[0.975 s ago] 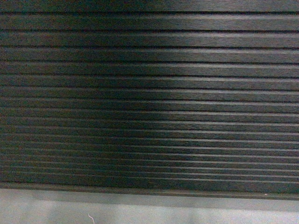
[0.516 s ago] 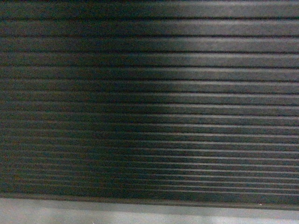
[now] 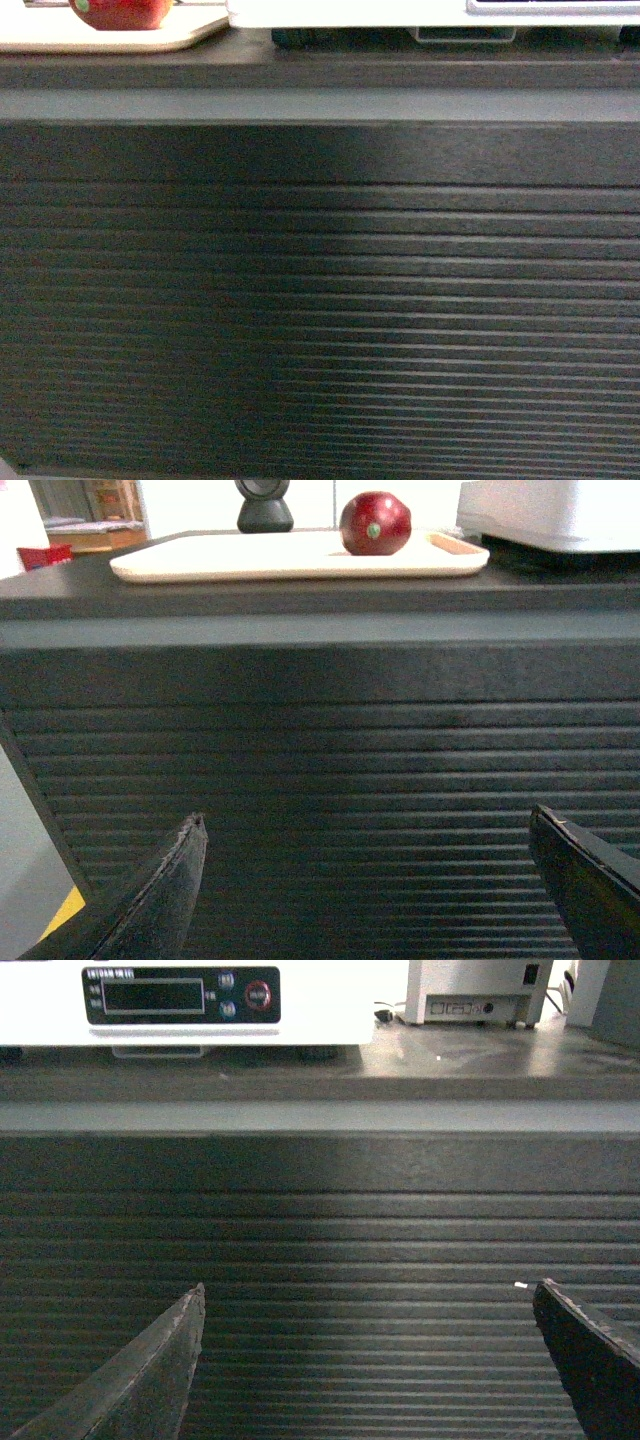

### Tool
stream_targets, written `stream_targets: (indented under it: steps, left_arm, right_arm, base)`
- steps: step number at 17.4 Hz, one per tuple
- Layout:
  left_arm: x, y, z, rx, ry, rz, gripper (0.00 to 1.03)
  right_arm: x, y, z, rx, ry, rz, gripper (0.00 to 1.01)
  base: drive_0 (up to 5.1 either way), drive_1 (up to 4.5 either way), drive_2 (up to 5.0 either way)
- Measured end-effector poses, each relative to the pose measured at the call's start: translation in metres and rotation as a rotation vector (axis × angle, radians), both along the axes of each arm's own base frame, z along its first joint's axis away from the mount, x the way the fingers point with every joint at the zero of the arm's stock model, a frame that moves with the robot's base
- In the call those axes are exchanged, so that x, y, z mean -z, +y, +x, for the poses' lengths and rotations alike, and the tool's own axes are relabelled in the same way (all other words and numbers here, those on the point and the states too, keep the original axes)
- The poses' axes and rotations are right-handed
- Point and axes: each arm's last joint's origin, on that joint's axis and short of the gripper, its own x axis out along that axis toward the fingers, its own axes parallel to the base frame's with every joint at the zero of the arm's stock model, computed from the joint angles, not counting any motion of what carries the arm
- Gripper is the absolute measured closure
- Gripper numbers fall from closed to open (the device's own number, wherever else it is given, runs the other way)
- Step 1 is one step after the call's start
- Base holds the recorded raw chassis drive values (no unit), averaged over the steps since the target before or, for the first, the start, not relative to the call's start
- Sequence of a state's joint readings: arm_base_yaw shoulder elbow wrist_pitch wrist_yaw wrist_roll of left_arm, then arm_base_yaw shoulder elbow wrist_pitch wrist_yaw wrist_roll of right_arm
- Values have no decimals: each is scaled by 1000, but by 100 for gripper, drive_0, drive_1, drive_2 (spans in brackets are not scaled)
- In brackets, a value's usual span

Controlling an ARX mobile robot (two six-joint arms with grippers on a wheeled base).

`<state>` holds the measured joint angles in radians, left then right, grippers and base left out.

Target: Place dark red mango on scale at checkout

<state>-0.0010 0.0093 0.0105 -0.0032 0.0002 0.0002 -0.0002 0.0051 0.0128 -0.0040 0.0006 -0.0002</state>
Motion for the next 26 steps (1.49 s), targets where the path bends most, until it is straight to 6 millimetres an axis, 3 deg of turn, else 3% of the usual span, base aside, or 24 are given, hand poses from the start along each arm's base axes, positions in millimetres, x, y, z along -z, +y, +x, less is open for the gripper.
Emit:
stream_targets:
  steps: [26]
  left_arm:
    - [0, 0, 0, 0, 0, 0, 5]
  right_arm:
    - [0, 0, 0, 0, 0, -1, 3]
  base:
    - [0, 0, 0]
